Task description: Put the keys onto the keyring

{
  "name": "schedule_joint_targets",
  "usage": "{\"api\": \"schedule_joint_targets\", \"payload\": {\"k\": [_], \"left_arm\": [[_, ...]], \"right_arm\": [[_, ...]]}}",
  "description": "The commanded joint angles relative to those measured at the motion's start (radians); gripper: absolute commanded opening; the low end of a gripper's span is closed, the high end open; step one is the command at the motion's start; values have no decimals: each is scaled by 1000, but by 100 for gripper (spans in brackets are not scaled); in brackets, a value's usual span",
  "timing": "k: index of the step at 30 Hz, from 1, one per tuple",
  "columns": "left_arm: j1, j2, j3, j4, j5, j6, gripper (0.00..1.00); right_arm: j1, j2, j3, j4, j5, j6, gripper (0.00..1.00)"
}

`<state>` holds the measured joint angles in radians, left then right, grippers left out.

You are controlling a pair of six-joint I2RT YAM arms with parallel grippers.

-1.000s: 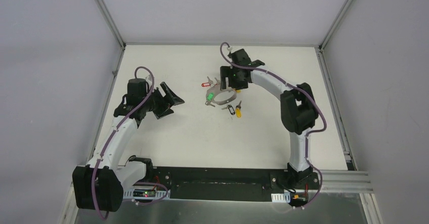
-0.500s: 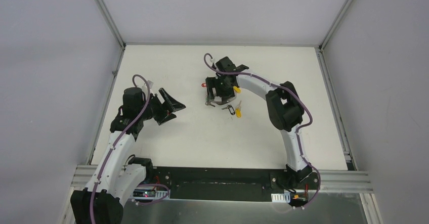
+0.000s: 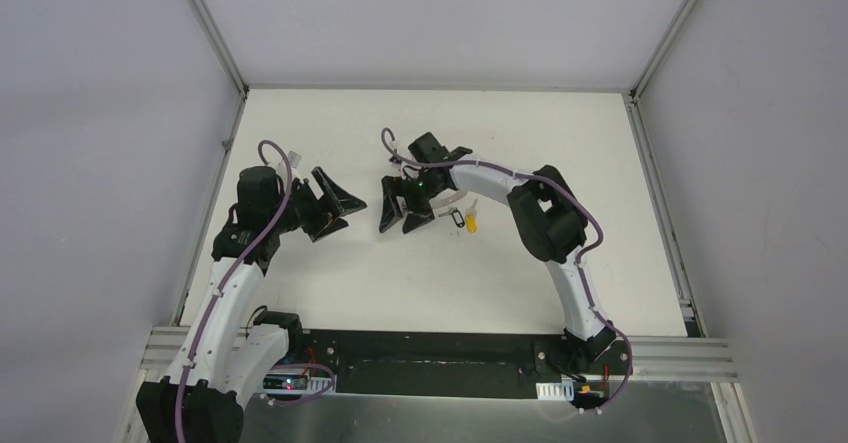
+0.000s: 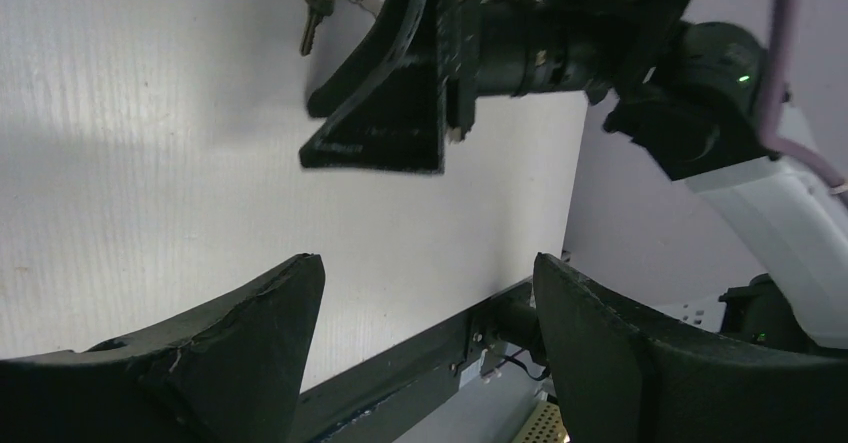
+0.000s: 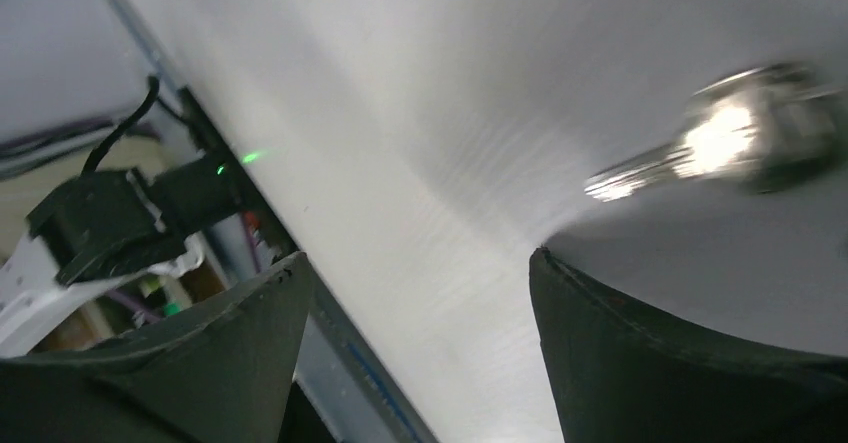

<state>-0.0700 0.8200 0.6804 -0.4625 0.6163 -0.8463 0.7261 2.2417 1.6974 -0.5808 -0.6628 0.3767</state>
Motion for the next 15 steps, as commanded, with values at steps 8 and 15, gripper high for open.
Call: {"api": "schedule_joint_targets", "payload": {"k": [8,15], "left_arm": [[7,-3,106,-51,-8,43,79],[7,8,96,-61,-15,45,79]], "right_arm": [[98,-171,-145,113,-34,119,83],[38,-180,41,-113,326,-35,83]]}}
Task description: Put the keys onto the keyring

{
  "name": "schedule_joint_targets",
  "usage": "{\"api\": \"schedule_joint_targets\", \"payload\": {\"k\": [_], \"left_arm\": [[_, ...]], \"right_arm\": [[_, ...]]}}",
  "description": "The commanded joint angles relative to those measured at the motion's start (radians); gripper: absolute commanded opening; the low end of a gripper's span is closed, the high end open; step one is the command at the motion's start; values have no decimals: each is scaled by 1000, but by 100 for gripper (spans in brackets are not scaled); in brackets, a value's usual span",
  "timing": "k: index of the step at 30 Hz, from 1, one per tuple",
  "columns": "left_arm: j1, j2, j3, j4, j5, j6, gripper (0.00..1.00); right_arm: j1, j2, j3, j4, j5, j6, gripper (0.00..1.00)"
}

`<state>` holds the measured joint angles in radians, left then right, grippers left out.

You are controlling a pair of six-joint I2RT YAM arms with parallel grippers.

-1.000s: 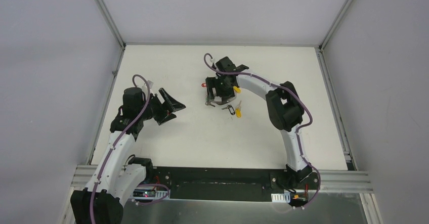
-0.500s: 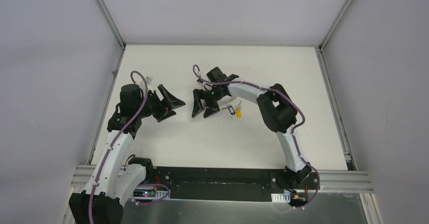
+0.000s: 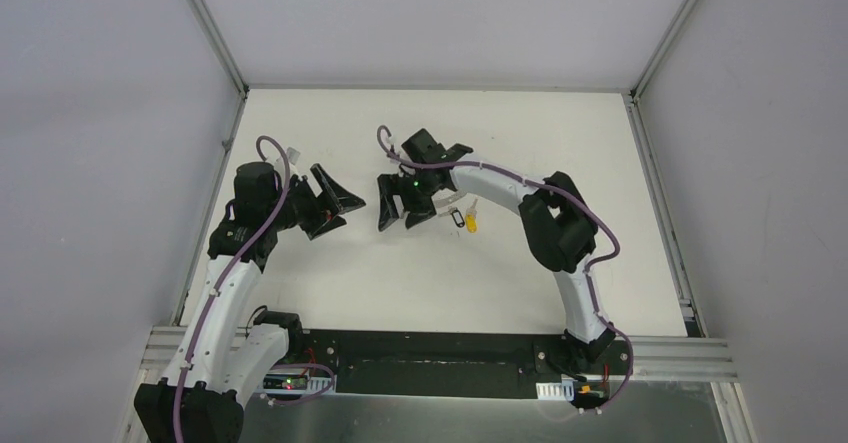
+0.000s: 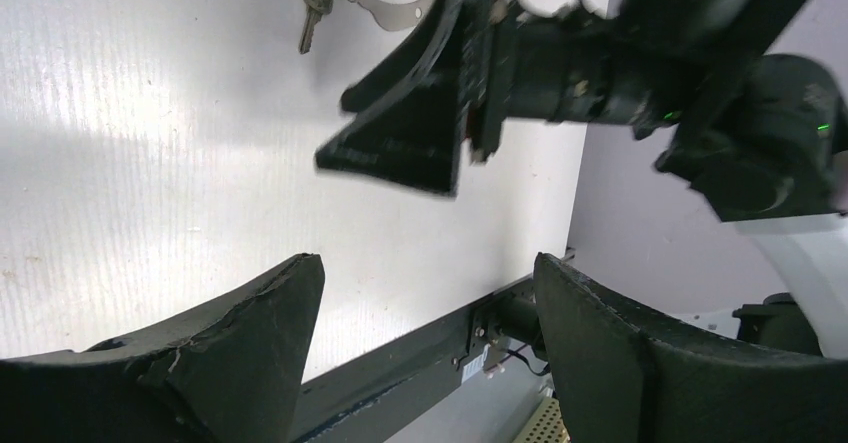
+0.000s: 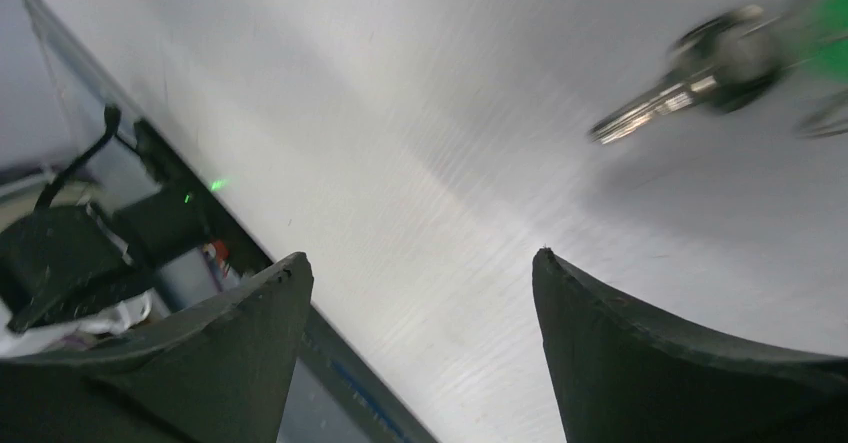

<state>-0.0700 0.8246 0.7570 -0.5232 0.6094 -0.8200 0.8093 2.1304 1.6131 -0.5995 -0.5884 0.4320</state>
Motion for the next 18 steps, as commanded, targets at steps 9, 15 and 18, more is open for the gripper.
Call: {"api": "schedule_joint_targets", "payload": {"k": [9,15,18], "left_arm": [[7,11,-3,-1,-2,8,78],[6,2,-16,0,0,2,78],[7,2,-17,0,-1,2,78]], "right_arm": [[-116,131,405,-224,403,-162,83],[-137,241,504,-314,448,-193,83],[-137,254,485,-310,434,-193,83]]}}
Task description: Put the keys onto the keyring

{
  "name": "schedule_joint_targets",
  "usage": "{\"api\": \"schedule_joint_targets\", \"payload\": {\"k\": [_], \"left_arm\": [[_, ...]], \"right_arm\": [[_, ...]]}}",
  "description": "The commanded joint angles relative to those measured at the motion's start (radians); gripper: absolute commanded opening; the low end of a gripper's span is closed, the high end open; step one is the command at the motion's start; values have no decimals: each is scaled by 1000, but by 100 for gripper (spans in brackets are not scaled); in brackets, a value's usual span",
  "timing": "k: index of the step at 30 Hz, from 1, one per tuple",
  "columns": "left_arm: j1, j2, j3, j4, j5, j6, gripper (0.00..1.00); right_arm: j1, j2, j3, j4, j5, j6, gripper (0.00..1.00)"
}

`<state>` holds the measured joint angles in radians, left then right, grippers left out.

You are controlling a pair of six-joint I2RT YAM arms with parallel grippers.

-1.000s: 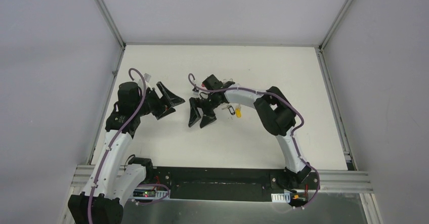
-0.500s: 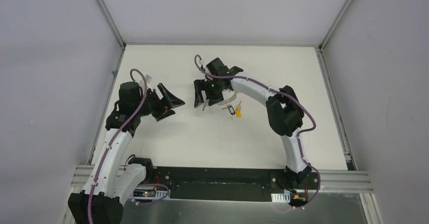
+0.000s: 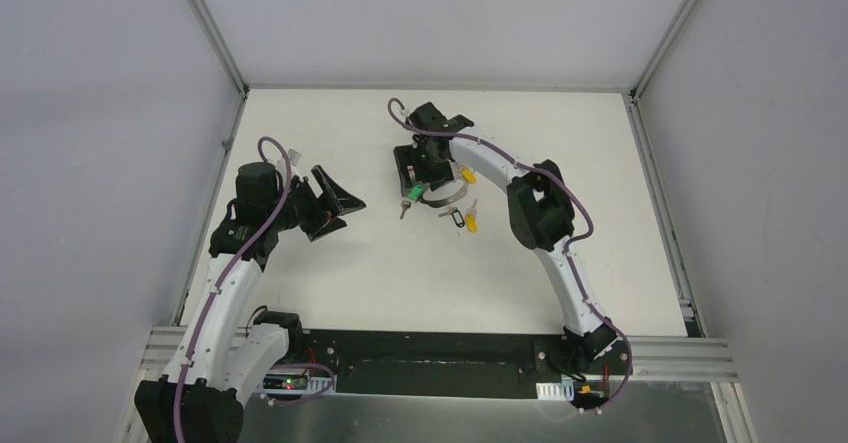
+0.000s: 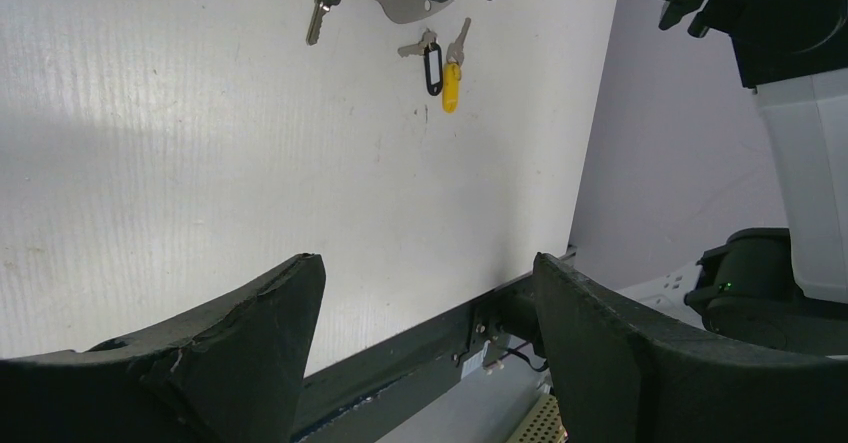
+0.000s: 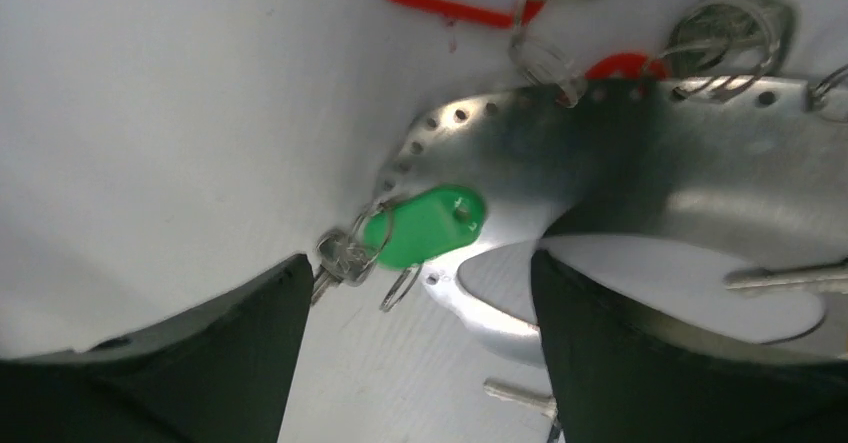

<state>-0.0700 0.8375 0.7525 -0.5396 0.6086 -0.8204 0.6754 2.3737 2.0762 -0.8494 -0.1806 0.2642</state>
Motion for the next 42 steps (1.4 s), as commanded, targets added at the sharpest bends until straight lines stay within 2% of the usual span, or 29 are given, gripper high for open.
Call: {"api": "schedule_joint_targets", "payload": {"k": [1,7,16,26,32,42], "left_arm": [[7,-10,-13,17,1,2,78],[7,-9,-14,15,13,-4,78],[7,-10,-26,17,9,-19,77],[7,-37,-50,13,12,-17,77],[7,-45,-49,-24,-15,21,77],[7,14,-65,-94,-41,88,77]], "right_arm": [[-4,15,14,-57,15,-21,83],[-1,28,-50,-23,-138,9,83],[25,-27,-257,67,-361,74,83],[166,-105,-466,255,-595,193,84],[182,-237,-552,327,-590,250,85],[123,-450,-710,302,-414,236,85]]}}
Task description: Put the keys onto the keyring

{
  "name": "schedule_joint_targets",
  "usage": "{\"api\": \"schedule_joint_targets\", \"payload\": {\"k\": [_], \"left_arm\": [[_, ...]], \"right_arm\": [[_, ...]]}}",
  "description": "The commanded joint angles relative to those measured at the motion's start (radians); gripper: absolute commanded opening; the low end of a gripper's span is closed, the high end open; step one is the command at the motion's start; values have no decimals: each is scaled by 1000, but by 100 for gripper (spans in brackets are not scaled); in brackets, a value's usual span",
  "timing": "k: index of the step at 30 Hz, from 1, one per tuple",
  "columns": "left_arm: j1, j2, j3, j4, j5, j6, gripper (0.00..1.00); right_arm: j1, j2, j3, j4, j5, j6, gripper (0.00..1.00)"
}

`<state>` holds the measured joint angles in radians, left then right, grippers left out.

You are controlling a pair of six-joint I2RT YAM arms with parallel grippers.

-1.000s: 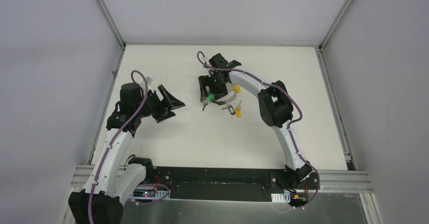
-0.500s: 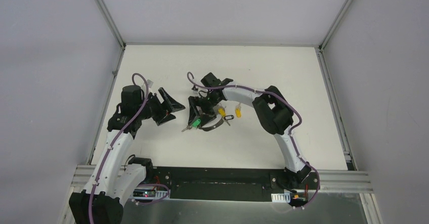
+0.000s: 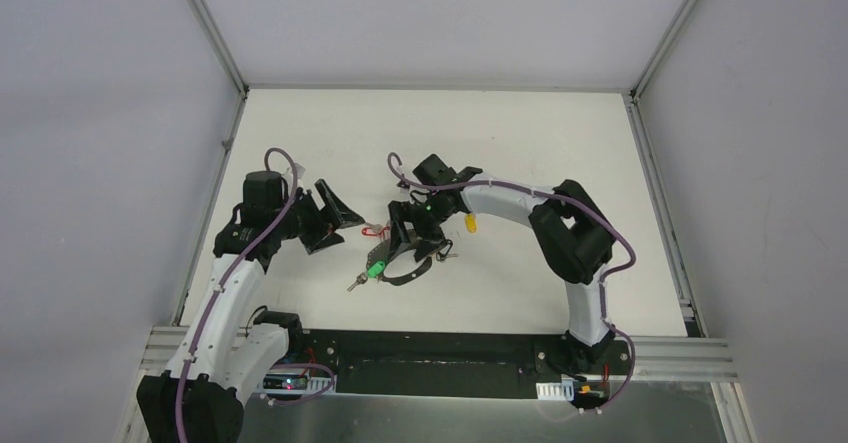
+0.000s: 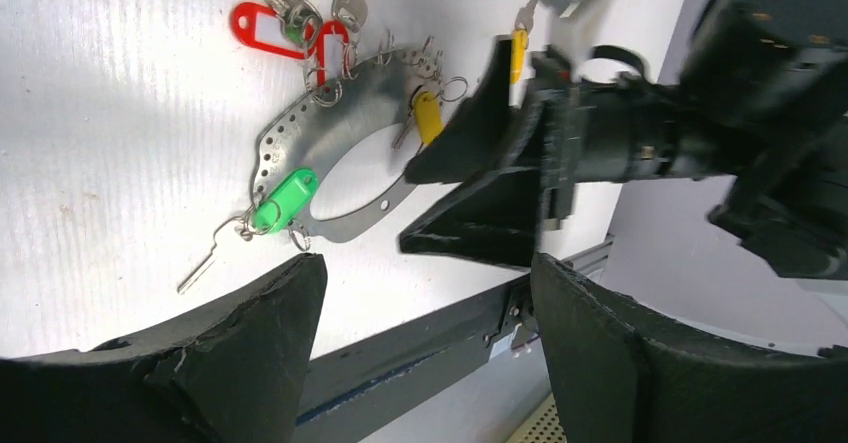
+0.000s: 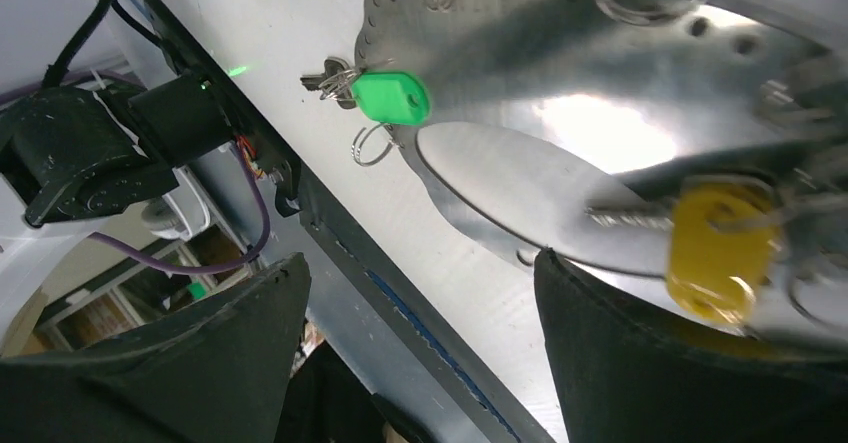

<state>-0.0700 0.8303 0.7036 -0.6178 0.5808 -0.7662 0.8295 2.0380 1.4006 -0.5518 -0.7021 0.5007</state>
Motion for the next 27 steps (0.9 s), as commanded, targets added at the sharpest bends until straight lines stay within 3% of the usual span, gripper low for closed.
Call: {"api": "schedule_joint_targets", "payload": {"k": [1,6,12,17,27], "left_arm": [[7,27,-28,-17,-11,30,76],[6,78,-94,-15,-5,35,74],[2,236,-136,-5,9,90,70],[-39,348,-134,13,-11,126,67],[-181,460,-57,66,-54,101,61]], "right_arm": [[-38,-120,-42,-5,129,-7,84],[-55,-121,-40,-93,268,-65,83],[-67,-105,-96,-91,329,-86,80],[-66,-101,-132,-87,334,-93,76],[-54,-109,-215,-48,213,-58,58]]}}
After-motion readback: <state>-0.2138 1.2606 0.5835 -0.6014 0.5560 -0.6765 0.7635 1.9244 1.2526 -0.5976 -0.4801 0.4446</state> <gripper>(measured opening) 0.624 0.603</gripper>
